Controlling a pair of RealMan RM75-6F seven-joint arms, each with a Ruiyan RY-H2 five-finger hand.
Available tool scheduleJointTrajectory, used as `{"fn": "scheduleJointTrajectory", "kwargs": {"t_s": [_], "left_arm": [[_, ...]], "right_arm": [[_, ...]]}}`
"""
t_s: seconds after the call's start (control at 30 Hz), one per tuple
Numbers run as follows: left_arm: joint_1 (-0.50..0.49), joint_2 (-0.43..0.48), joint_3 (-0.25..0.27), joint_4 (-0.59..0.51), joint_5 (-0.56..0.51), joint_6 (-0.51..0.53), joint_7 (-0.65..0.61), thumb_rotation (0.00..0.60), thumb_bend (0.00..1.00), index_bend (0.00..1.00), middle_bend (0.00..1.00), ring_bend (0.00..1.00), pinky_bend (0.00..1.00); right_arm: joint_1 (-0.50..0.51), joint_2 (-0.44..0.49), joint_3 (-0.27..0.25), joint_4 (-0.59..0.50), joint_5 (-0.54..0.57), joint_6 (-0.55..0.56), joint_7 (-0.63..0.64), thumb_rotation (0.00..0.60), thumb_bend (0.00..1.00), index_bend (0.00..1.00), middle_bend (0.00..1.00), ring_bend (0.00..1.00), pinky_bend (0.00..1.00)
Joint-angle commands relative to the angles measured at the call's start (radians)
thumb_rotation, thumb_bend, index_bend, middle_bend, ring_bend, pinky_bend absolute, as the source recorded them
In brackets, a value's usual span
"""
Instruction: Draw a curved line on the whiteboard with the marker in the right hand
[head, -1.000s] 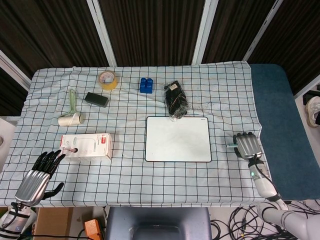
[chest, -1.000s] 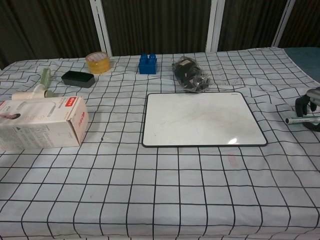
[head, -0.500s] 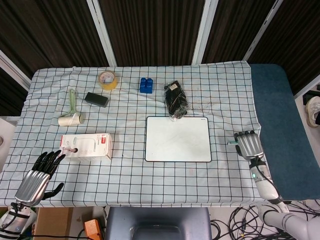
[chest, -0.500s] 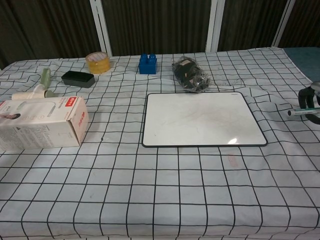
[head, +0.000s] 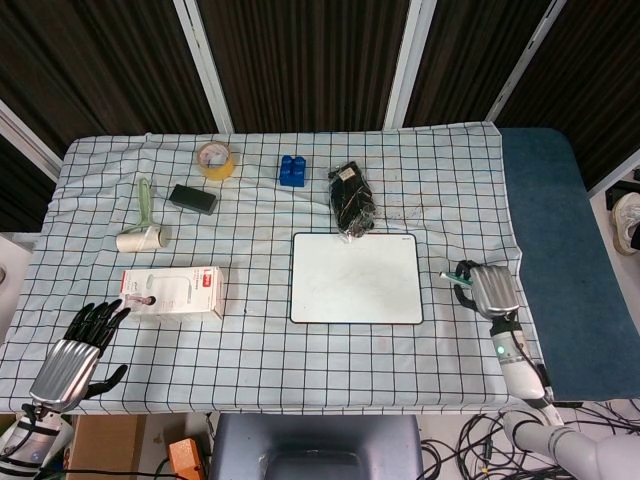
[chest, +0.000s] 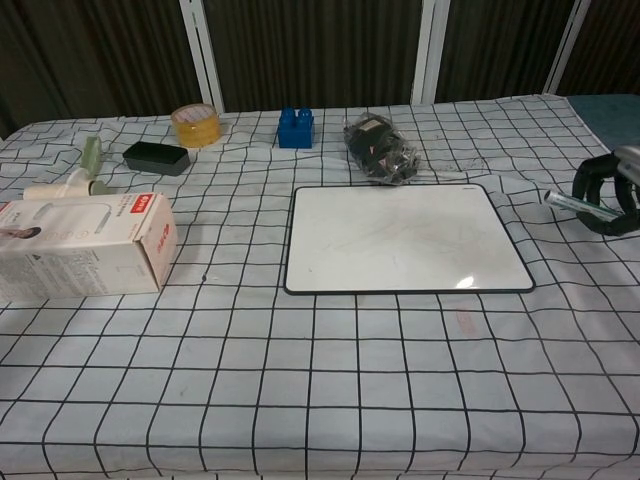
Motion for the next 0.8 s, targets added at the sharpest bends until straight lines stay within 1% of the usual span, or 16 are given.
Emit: {"fn": "scheduleJointTrajectory", "kwargs": {"t_s": [0.03, 0.07, 0.13, 0.23, 0.3, 0.4, 0.5, 0.67, 0.8], "left_arm": [[0.000, 0.000, 0.000, 0.000, 0.000, 0.000, -0.001, 0.600, 0.30, 0.00, 0.00, 0.00, 0.00], [0.000, 0.000, 0.000, 0.000, 0.000, 0.000, -0.001, 0.600, 0.30, 0.00, 0.00, 0.00, 0.00], [-0.001, 0.000, 0.001, 0.001, 0.001, -0.001, -0.001, 0.600, 0.30, 0.00, 0.00, 0.00, 0.00], [-0.003, -0.001, 0.001, 0.001, 0.000, -0.006, 0.000, 0.600, 0.30, 0.00, 0.00, 0.00, 0.00], [-0.004, -0.002, 0.001, 0.000, 0.000, -0.008, 0.002, 0.600, 0.30, 0.00, 0.00, 0.00, 0.00], [-0.004, -0.001, 0.000, 0.001, -0.003, -0.008, 0.000, 0.600, 0.30, 0.00, 0.00, 0.00, 0.00], [-0.003, 0.001, -0.003, 0.002, -0.008, -0.006, -0.006, 0.600, 0.30, 0.00, 0.00, 0.00, 0.00], [-0.005, 0.006, -0.007, 0.007, -0.015, -0.009, -0.019, 0.600, 0.30, 0.00, 0.00, 0.00, 0.00], [-0.008, 0.007, -0.007, 0.008, -0.020, -0.016, -0.025, 0.600, 0.30, 0.00, 0.00, 0.00, 0.00]], "right_arm": [[0.011, -0.078, 0.091, 0.016, 0.016, 0.065, 0.315, 0.600, 0.39, 1.00, 0.70, 0.68, 0.72], [0.016, -0.084, 0.114, 0.000, 0.028, 0.062, 0.384, 0.600, 0.39, 1.00, 0.70, 0.68, 0.72], [0.026, -0.096, 0.151, -0.024, 0.053, 0.053, 0.469, 0.600, 0.39, 1.00, 0.71, 0.69, 0.73], [0.057, -0.121, 0.206, -0.041, 0.093, 0.018, 0.549, 0.600, 0.39, 1.00, 0.72, 0.69, 0.73], [0.085, -0.139, 0.240, -0.053, 0.129, -0.032, 0.580, 0.600, 0.39, 1.00, 0.72, 0.69, 0.73], [0.139, -0.168, 0.279, -0.052, 0.171, -0.100, 0.571, 0.600, 0.39, 1.00, 0.72, 0.69, 0.73], [0.194, -0.203, 0.305, -0.036, 0.203, -0.149, 0.523, 0.600, 0.39, 1.00, 0.72, 0.69, 0.73], [0.273, -0.273, 0.319, 0.025, 0.226, -0.179, 0.418, 0.600, 0.39, 1.00, 0.72, 0.69, 0.73], [0.312, -0.314, 0.316, 0.060, 0.227, -0.188, 0.365, 0.600, 0.39, 1.00, 0.72, 0.69, 0.73]]}}
